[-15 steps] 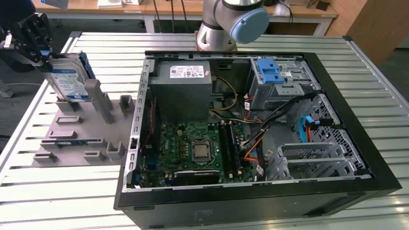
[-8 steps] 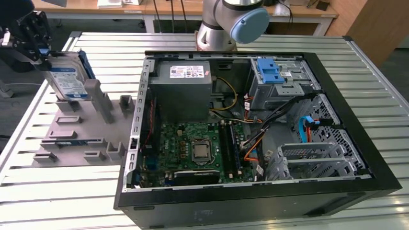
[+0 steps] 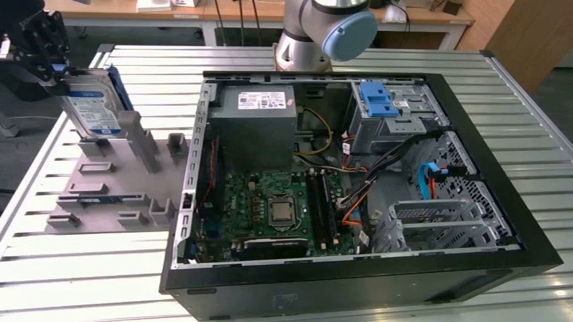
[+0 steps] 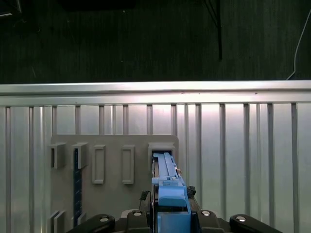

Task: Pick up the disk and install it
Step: 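Pick up the disk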

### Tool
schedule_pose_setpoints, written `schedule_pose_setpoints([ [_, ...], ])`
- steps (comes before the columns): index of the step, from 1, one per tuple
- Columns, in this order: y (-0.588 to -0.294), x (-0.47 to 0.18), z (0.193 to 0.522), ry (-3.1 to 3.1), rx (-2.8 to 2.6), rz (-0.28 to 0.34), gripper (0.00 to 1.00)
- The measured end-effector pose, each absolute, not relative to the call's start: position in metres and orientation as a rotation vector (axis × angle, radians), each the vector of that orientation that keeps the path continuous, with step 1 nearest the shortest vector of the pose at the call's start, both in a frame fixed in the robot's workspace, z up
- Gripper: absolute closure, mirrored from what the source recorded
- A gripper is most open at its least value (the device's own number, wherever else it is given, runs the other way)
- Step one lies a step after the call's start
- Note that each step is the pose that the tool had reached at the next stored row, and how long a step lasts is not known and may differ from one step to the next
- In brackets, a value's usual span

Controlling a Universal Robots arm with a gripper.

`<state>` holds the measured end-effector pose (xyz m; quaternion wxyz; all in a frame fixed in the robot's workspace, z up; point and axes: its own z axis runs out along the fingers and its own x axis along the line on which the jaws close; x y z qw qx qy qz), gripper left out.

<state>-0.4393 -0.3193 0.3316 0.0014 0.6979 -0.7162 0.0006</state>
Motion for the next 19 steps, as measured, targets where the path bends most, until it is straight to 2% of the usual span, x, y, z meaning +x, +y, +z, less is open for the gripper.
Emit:
schedule_pose_setpoints([
  [19, -0.319, -0.439, 0.347, -2.248, 2.191, 0.002, 0.64],
])
